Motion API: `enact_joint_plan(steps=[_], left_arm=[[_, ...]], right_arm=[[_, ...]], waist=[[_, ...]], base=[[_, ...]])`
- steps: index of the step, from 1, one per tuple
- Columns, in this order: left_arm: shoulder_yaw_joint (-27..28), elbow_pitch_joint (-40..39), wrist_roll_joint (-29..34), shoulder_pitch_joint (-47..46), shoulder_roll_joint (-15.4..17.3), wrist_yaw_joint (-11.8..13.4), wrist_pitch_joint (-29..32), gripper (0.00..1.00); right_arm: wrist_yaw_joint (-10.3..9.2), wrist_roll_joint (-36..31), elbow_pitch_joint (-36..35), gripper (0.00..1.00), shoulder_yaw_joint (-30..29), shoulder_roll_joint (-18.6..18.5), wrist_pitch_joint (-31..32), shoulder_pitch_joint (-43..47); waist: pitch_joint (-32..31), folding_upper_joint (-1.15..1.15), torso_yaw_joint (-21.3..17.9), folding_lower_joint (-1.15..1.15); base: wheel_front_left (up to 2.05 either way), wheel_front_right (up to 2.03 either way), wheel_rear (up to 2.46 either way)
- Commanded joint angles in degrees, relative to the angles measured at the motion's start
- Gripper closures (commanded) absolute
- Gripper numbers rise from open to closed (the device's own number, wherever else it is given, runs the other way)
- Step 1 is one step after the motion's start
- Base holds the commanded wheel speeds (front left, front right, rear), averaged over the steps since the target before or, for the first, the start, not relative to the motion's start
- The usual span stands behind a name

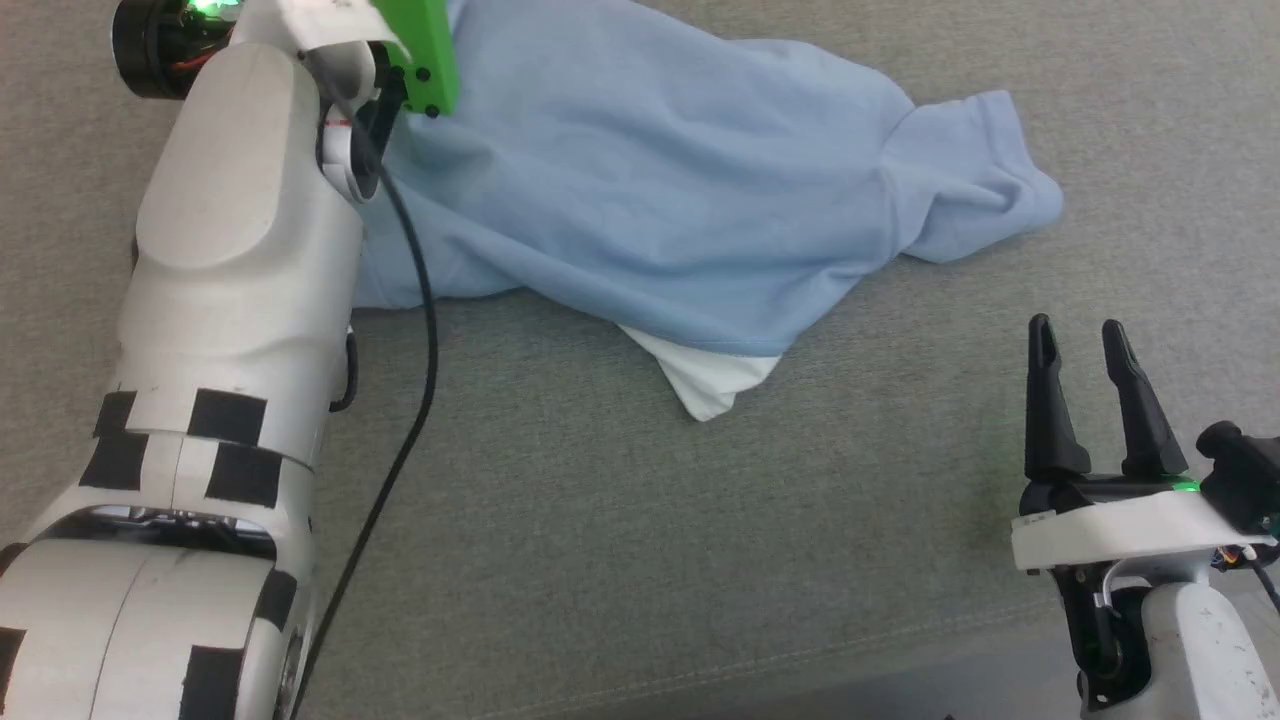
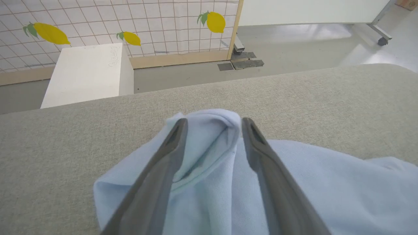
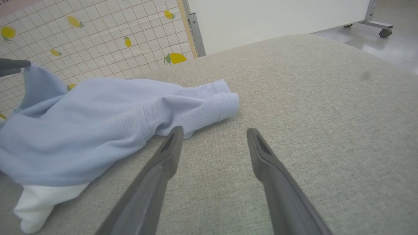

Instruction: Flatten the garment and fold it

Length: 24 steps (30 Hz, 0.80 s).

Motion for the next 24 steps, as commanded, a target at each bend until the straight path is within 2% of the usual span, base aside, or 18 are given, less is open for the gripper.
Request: enact_joint_plan(steps=[1,7,14,18,24], left_arm=[[0.42,0.08,-1.4,-0.97,-0.19,-1.01,-1.8,0.0],[1.99,-1.76,-4.58,1.73,-0.74,-3.77,-12.07,0.0],[4.11,-5.87,-5.64,13.09,1.24,-3.38,-23.72,0.0],[4.97,-8.18,-6.74,21.36,1.42,-2.43,-24.33,0.0],[5.12,-12.51,-8.91,29.38,-0.22,-0.85,-20.38,0.0]], right_arm=[[-0.09,-0.62,0.02,0.0,-0.37,0.02,-0.32,-0.56],[-0.09,-2.51,0.94,0.0,-1.56,0.02,-0.33,0.54],[-0.09,-2.96,1.98,0.0,-1.61,0.02,0.25,2.3],[-0.09,-2.64,2.47,0.0,-1.72,0.02,0.54,3.46],[-0.09,-2.08,2.81,0.0,-2.32,0.02,0.76,5.07]], waist=[[-1.55,0.0,2.43,-0.01],[-6.19,0.0,8.02,-0.01],[-12.02,0.0,12.77,-0.01],[-14.4,0.0,13.98,-0.01],[-16.58,0.0,14.24,-0.01]], base=[[0.0,0.0,0.0],[0.0,0.0,0.0],[0.0,0.0,0.0],[0.0,0.0,0.0],[0.0,0.0,0.0]])
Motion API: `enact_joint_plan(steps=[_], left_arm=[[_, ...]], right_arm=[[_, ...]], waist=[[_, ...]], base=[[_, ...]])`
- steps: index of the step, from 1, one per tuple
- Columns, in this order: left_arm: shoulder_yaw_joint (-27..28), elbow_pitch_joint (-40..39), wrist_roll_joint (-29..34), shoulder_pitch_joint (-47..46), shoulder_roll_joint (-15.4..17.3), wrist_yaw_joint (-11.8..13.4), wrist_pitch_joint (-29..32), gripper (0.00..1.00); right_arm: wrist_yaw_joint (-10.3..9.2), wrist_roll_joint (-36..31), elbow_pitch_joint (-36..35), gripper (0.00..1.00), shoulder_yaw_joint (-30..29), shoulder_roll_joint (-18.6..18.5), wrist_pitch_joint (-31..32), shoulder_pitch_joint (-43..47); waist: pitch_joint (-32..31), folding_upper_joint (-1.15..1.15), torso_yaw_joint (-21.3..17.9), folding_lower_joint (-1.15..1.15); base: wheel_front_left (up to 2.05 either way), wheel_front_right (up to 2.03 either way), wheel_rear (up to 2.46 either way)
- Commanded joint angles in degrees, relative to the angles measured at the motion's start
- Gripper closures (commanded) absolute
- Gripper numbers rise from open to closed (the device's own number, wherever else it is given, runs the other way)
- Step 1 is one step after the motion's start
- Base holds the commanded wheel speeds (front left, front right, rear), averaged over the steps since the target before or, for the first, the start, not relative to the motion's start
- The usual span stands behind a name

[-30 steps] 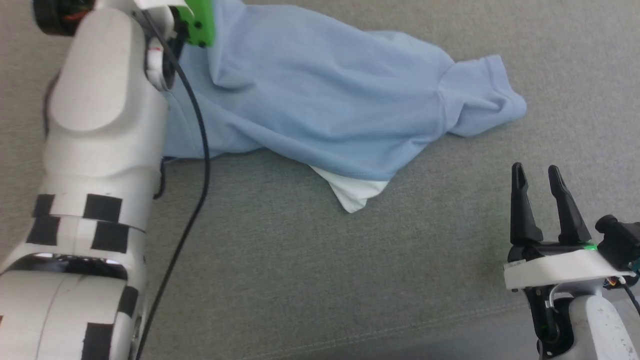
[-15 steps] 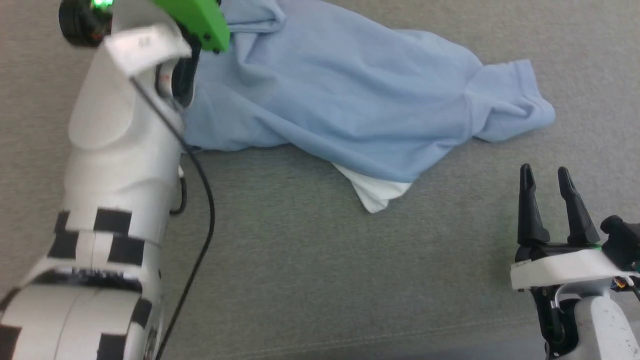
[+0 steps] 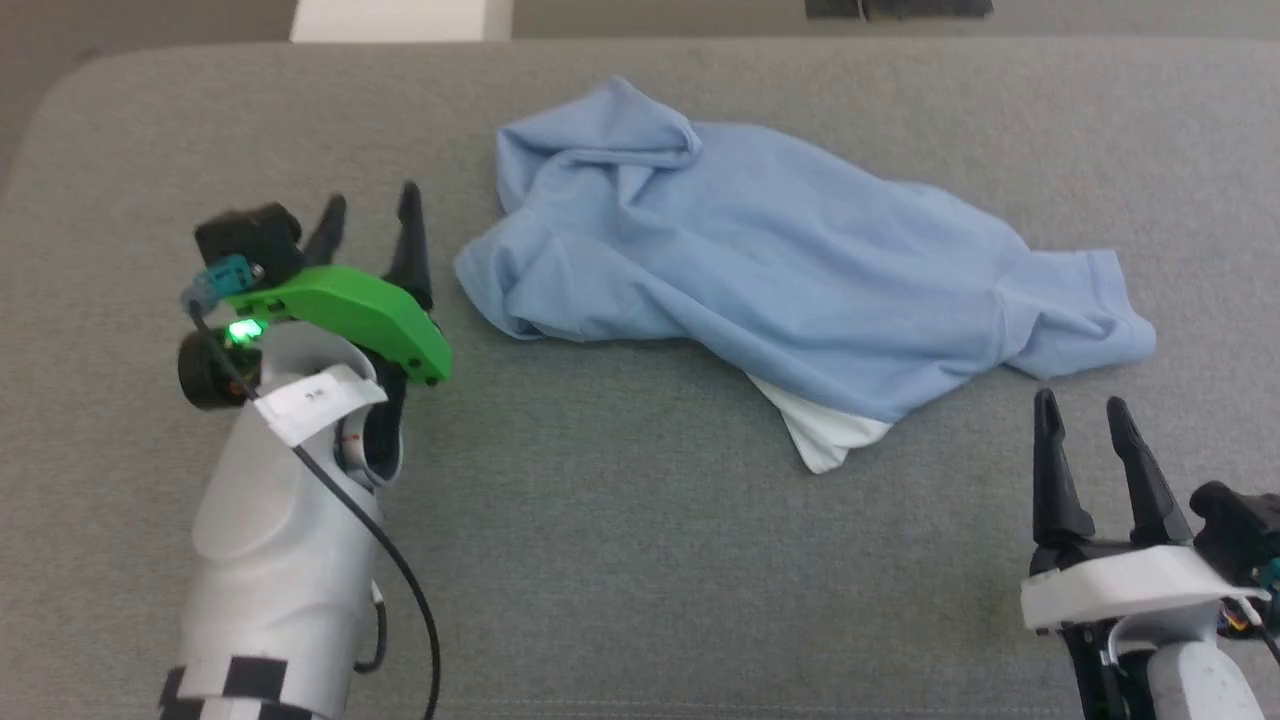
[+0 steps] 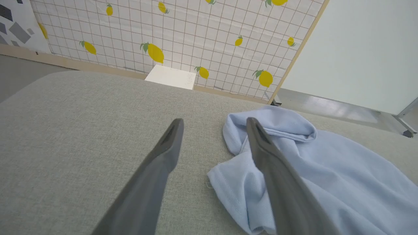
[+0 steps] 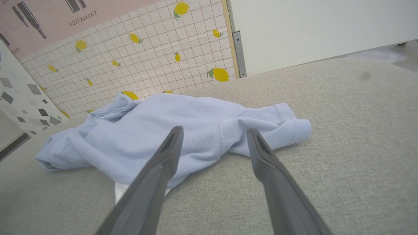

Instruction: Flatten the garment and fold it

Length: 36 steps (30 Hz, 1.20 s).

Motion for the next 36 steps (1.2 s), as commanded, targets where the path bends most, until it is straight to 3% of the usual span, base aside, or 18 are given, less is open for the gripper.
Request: enact_joint_plan(steps=[1,4,11,15,22,25,32,33,34,35,36], left_arm=[[-0.33,-0.99,-0.34,1.35,-0.42,0.68,1.68,0.0],[-1.48,-1.35,-0.68,2.64,-0.69,1.92,8.7,0.0],[-5.84,0.73,-0.01,-0.47,0.15,5.26,33.56,0.0],[-7.55,1.31,0.52,-2.92,0.92,5.86,41.88,0.0],[-8.77,2.2,2.17,-4.68,2.93,7.87,46.36,0.0],[-7.7,2.1,1.82,-4.74,3.28,9.35,45.18,0.0],[-7.03,2.4,0.14,-4.16,2.1,9.24,43.31,0.0],[-7.09,2.89,-0.27,-3.94,1.83,8.93,43.61,0.1],[-7.0,3.04,-0.64,-3.85,1.61,8.69,43.53,0.71],[-6.95,3.31,-1.07,-3.72,1.37,8.4,43.6,1.0],[-7.0,3.61,-1.44,-3.64,1.18,8.04,44.04,1.0]], right_arm=[[-0.09,0.32,0.12,0.0,-0.36,-0.03,0.14,0.91],[-0.09,0.33,-0.08,0.0,-0.72,-0.03,0.18,1.38],[-0.09,0.41,-1.04,0.0,-1.31,-0.03,0.43,1.68],[-0.09,0.91,-1.33,0.0,-1.07,-0.03,0.34,1.33],[-0.09,1.62,-1.56,0.0,-0.65,-0.03,-0.11,0.38],[-0.09,1.85,-1.66,0.0,-0.53,-0.03,-0.32,-0.11],[-0.09,1.78,-1.4,0.0,-0.48,-0.03,-0.63,-0.83],[-0.09,1.75,-1.31,0.0,-0.33,-0.03,-0.66,-1.06],[-0.09,1.73,-1.26,0.0,-0.25,-0.03,-0.68,-1.21],[-0.09,1.67,-1.23,0.0,-0.18,-0.03,-0.7,-1.38],[-0.09,1.59,-1.21,0.0,-0.21,-0.03,-0.72,-1.47]], waist=[[-3.17,0.0,2.0,0.0],[-3.45,0.0,1.24,0.0],[-1.99,0.0,-1.64,0.0],[-0.22,0.0,-3.69,0.0],[3.19,0.0,-6.34,0.0],[4.47,0.0,-6.93,0.0],[6.02,0.0,-6.51,0.0],[6.09,0.0,-6.37,0.0],[6.1,0.0,-6.26,0.0],[6.09,0.0,-6.08,0.0],[6.04,0.0,-5.84,0.0]], base=[[0.0,0.0,0.0],[0.0,0.0,0.0],[0.0,0.0,0.0],[0.0,0.0,0.0],[0.0,0.0,0.0],[0.0,0.0,0.0],[0.0,0.0,0.0],[0.0,0.0,0.0],[0.0,0.0,0.0],[0.0,0.0,0.0],[0.0,0.0,0.0]])
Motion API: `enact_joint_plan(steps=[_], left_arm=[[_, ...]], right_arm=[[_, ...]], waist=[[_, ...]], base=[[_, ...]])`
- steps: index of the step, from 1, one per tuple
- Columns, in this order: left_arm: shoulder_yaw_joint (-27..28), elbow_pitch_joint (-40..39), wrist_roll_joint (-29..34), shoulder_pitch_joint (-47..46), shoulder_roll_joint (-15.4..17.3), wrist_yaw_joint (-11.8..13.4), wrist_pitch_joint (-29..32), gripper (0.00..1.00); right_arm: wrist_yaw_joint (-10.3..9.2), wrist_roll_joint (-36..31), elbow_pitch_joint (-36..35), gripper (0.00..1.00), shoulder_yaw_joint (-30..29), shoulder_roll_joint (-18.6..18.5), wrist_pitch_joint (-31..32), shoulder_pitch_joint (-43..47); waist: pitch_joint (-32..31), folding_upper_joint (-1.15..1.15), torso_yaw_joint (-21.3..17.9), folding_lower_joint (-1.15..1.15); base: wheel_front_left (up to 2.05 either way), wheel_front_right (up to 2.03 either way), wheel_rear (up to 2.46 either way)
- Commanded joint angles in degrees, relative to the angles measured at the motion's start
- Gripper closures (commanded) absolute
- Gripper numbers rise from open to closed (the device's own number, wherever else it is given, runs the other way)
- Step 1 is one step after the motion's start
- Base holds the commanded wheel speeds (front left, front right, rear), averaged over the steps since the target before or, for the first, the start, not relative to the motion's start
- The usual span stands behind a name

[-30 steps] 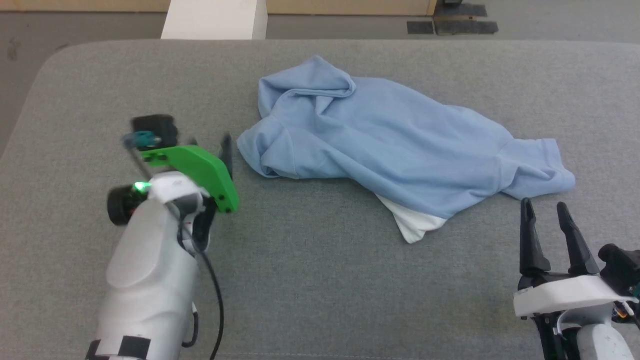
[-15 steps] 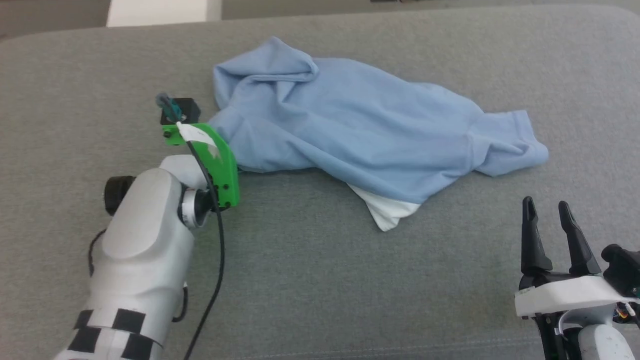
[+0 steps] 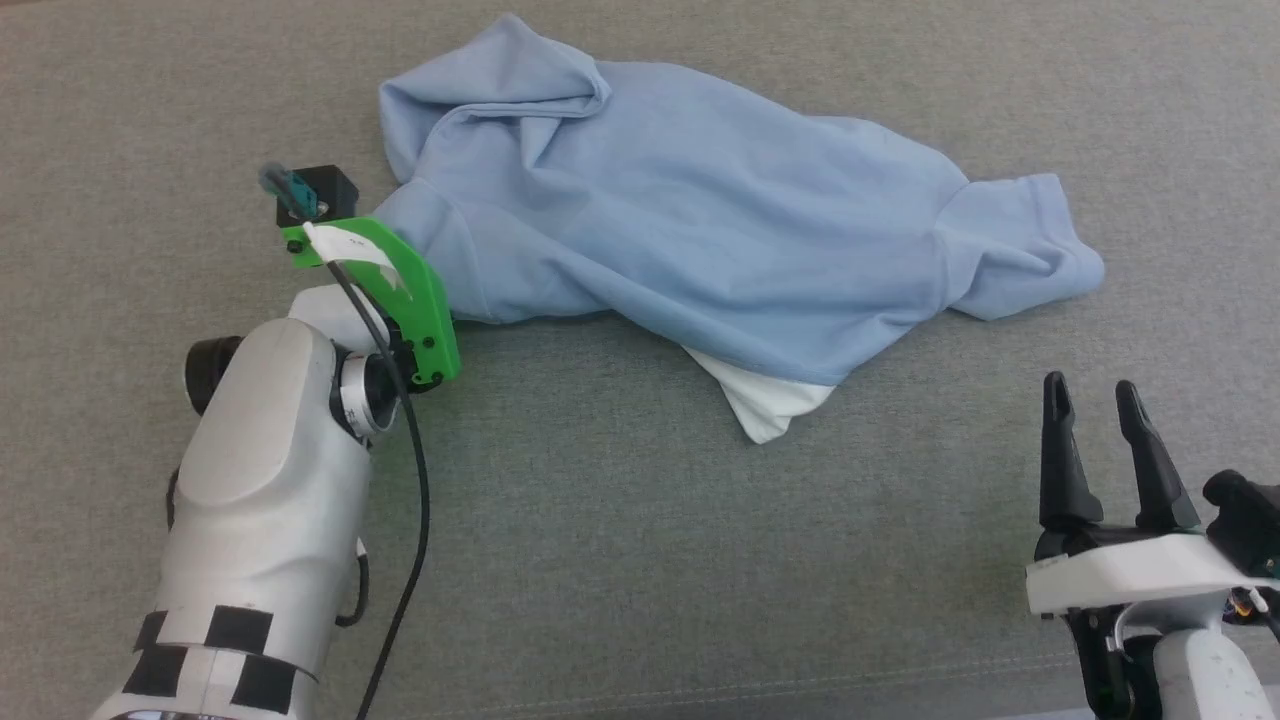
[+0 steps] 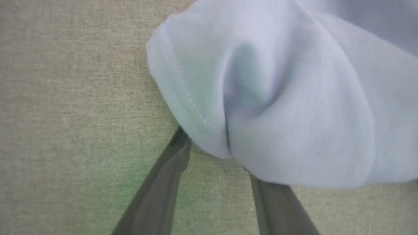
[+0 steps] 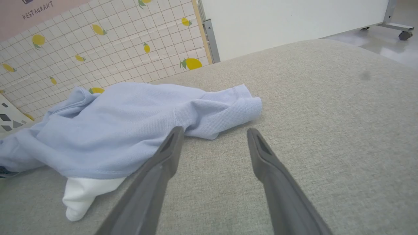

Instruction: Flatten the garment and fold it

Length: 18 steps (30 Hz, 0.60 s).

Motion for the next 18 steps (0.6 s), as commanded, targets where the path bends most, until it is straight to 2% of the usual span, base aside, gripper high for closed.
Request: enact_joint_plan(steps=[1,8,10,13,18], left_arm=[[-0.29,1.61,-1.31,1.3,-1.29,-1.04,0.88,1.0],[1.05,-0.72,-4.86,1.93,-0.81,-4.24,2.13,1.0],[1.35,-2.67,-5.71,2.18,0.85,-5.4,4.39,1.0],[2.34,-6.2,-6.61,2.25,4.12,-5.74,8.4,1.0],[4.26,-13.2,-6.85,3.84,11.66,-3.73,17.88,1.0]], right_arm=[[-0.09,-0.04,0.08,0.0,0.05,0.0,-0.53,-1.13],[-0.09,-0.61,1.01,0.0,-0.56,0.0,-0.6,-0.49],[-0.09,-0.77,1.43,0.0,-0.63,0.0,-0.61,-0.03],[-0.09,-0.89,1.78,0.0,-0.4,0.0,-0.55,0.17],[-0.09,-0.7,2.13,0.0,0.44,0.0,-0.44,-0.12]], waist=[[-0.2,0.0,0.56,0.0],[-2.75,0.0,3.3,0.0],[-3.91,0.0,4.47,0.0],[-5.14,0.0,5.69,0.0],[-6.33,0.0,6.41,0.0]], base=[[0.0,0.0,0.0],[0.0,0.0,0.0],[0.0,0.0,0.0],[0.0,0.0,0.0],[0.0,0.0,0.0]])
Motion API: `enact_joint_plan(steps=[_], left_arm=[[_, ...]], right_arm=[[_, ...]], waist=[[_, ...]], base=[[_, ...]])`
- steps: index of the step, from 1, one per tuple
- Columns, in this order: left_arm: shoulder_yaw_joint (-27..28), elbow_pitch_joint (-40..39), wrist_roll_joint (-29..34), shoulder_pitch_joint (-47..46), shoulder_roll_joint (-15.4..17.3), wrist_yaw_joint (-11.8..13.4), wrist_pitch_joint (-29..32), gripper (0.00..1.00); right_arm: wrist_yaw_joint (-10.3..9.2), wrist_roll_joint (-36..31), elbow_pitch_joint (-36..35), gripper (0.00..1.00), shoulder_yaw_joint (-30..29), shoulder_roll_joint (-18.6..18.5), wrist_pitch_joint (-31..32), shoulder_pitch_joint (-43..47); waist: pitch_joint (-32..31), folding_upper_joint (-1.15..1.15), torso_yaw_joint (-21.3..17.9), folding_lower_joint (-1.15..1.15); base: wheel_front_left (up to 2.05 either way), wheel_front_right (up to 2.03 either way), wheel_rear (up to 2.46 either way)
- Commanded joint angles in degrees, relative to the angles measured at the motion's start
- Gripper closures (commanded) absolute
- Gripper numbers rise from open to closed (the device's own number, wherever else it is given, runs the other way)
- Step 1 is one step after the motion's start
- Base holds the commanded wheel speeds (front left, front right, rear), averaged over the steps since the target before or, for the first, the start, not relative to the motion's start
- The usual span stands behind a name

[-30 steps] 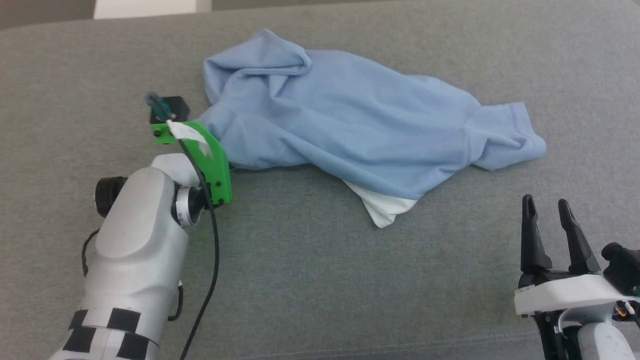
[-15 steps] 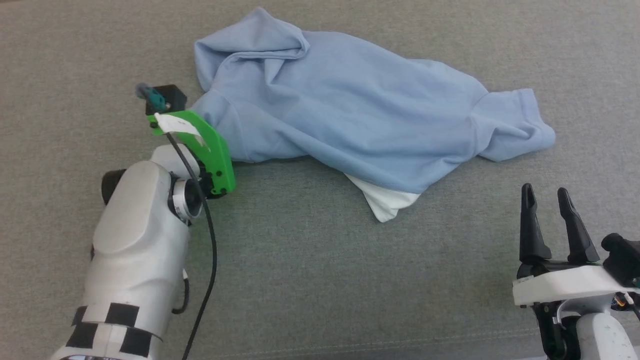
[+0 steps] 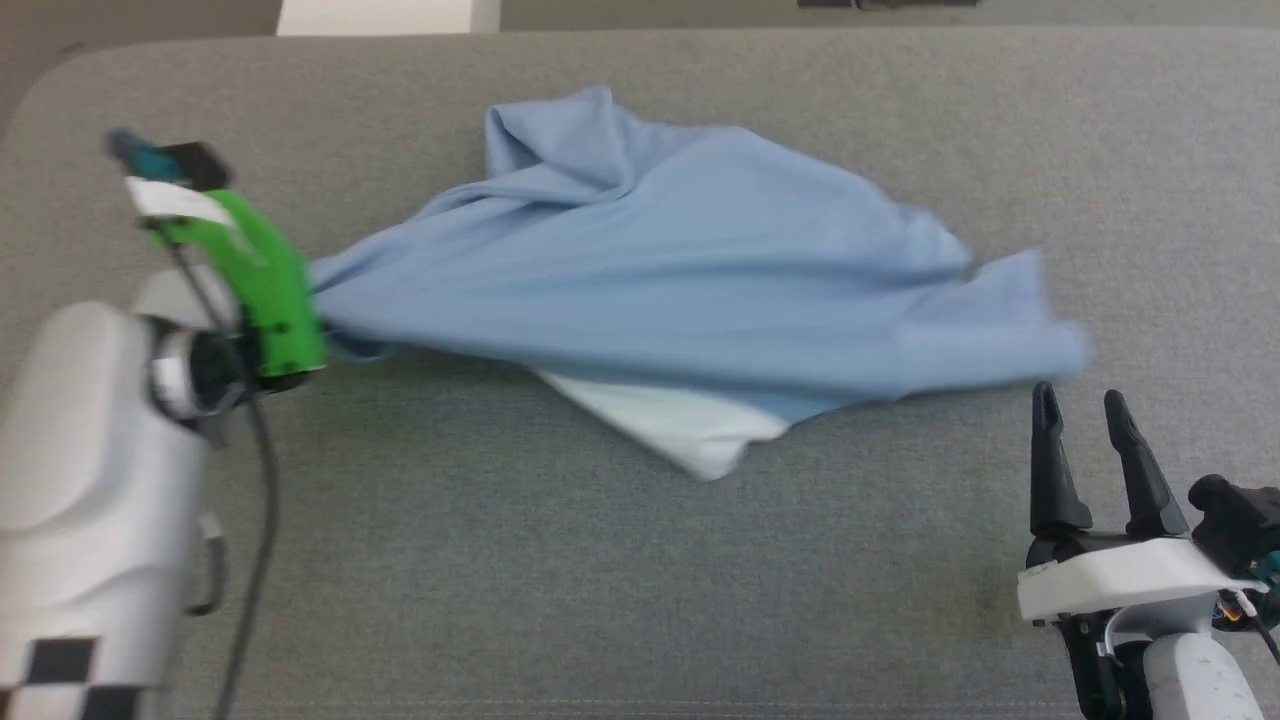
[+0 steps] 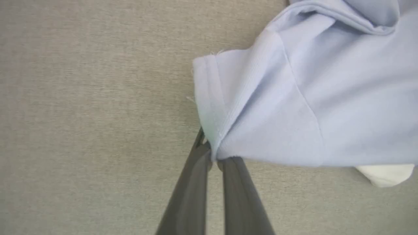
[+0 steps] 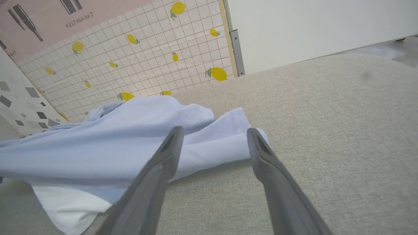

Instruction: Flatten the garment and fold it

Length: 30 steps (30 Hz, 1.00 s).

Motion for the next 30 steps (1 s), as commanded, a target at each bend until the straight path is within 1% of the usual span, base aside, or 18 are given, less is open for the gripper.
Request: enact_joint_plan(steps=[1,2,4,5,7,8,9,10,12,18,21,23,24,25,28,30], left_arm=[[0.12,-1.35,0.52,2.04,2.44,0.92,2.45,1.0],[0.19,-2.58,1.02,3.17,4.06,1.67,4.43,1.0],[0.34,-4.41,1.85,5.75,6.2,3.2,7.02,1.0],[0.47,-5.13,2.06,7.07,6.72,3.93,7.73,1.0],[0.77,-6.63,1.97,10.04,6.71,5.43,8.5,1.0],[0.86,-7.31,2.05,11.51,6.54,6.14,8.29,0.92],[0.92,-7.7,2.04,12.59,6.31,6.62,8.1,0.54],[1.18,-8.2,1.89,13.61,5.93,7.22,7.61,0.0],[1.64,-9.05,1.54,14.71,5.26,7.96,6.62,0.0],[4.76,-13.84,-2.05,14.1,3.44,7.94,3.51,0.0],[7.3,-17.02,-4.26,13.62,2.13,8.03,0.54,0.0],[9.12,-19.4,-5.25,13.49,1.28,7.75,-2.97,0.0],[9.94,-20.6,-4.88,13.54,1.16,7.32,-6.07,0.0],[10.91,-22.26,-3.33,13.94,1.05,5.85,-13.35,0.0],[11.66,-22.62,-0.71,15.84,0.26,3.45,-25.07,0.0],[12.07,-22.39,1.12,17.68,-0.8,2.06,-33.97,0.0]], right_arm=[[-0.09,-0.06,0.15,0.0,0.21,-0.02,-0.2,0.13],[-0.09,0.0,0.16,0.0,0.33,-0.02,-0.19,0.06],[-0.09,0.1,0.2,0.0,0.5,-0.02,-0.2,0.01],[-0.09,0.17,0.23,0.0,0.53,-0.02,-0.21,0.03],[-0.09,0.29,0.31,0.0,0.45,-0.02,-0.23,0.13],[-0.09,0.33,0.34,0.0,0.36,-0.02,-0.25,0.18],[-0.09,0.34,0.36,0.0,0.32,-0.02,-0.25,0.2],[-0.09,0.35,0.39,0.0,0.26,-0.02,-0.26,0.21],[-0.09,0.25,0.43,0.0,0.03,-0.02,-0.28,0.24],[-0.09,-0.7,0.15,0.0,-0.65,-0.02,0.37,0.17],[-0.09,-1.15,-0.27,0.0,-1.1,-0.02,1.07,0.4],[-0.09,-1.31,-0.69,0.0,-1.3,-0.02,1.55,0.63],[-0.09,-1.33,-0.91,0.0,-1.35,-0.02,1.79,0.76],[-0.09,-1.34,-1.25,0.0,-1.47,-0.02,2.22,0.93],[-0.09,-1.43,-1.54,0.0,-1.56,-0.02,2.91,1.13],[-0.09,-1.63,-1.56,0.0,-1.78,-0.02,3.92,1.22]], waist=[[-0.97,0.0,0.84,0.0],[-0.93,0.0,0.82,0.0],[-0.85,0.0,0.74,0.0],[-0.76,0.0,0.69,0.0],[-0.56,0.0,0.71,0.0],[-0.43,0.0,0.77,0.0],[-0.37,0.0,0.82,0.0],[-0.31,0.0,0.91,0.0],[-0.35,0.0,1.23,0.0],[-1.92,0.0,2.64,0.0],[-3.08,0.0,3.26,0.0],[-3.73,0.0,3.61,0.0],[-4.01,0.0,3.73,0.0],[-4.33,0.0,3.87,0.0],[-4.79,0.0,3.91,0.0],[-5.12,0.0,3.79,0.0]], base=[[0.0,0.0,0.0],[0.0,0.0,0.0],[0.0,0.0,0.0],[0.0,0.0,0.0],[0.0,0.0,0.0],[0.0,0.0,0.0],[0.0,0.0,0.0],[0.0,0.0,0.0],[0.0,0.0,0.0],[0.0,0.0,0.0],[0.0,0.0,0.0],[0.0,0.0,0.0],[0.0,0.0,0.0],[0.0,0.0,0.0],[0.0,0.0,0.0],[0.0,0.0,0.0]])
